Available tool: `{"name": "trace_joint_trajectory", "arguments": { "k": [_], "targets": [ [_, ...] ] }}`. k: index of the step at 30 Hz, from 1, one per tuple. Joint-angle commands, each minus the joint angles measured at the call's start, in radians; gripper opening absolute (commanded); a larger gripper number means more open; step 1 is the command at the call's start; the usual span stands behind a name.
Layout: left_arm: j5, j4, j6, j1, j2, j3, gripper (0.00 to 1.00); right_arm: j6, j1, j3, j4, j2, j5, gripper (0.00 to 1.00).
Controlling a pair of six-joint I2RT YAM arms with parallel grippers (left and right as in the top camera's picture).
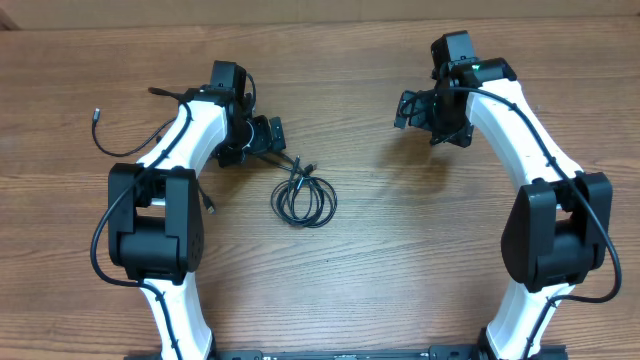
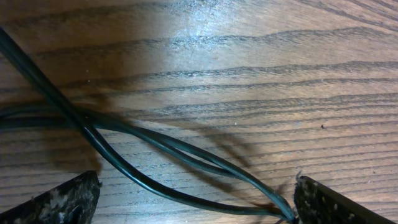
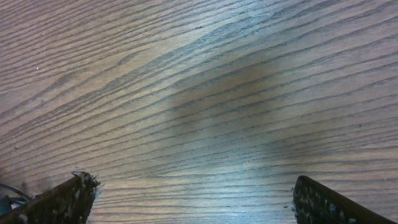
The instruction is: Untangle cables
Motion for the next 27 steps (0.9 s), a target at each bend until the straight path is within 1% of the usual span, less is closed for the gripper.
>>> {"name": "trace_joint_trajectory", "arguments": {
  "k": [1, 23, 25, 27],
  "targets": [
    [0.011, 0.003, 0.023, -0.005, 0.006, -0.001, 1.0, 0.008, -0.004, -0.008, 0.005, -0.008, 0.006, 1.0],
    [0.011, 0.019, 0.023, -0.005, 0.006, -0.001, 1.0, 0.008, -0.004, -0.008, 0.005, -0.008, 0.006, 1.0],
    [0.011, 0.022, 0.023, -0.005, 0.006, -0.001, 1.0, 0.008, -0.004, -0.008, 0.031, -0.008, 0.006, 1.0],
    [0.011, 0.025, 0.023, -0.005, 0.006, -0.001, 1.0, 0.013, -0.004, -0.008, 0.093, -0.008, -0.002, 1.0]
  ]
}}
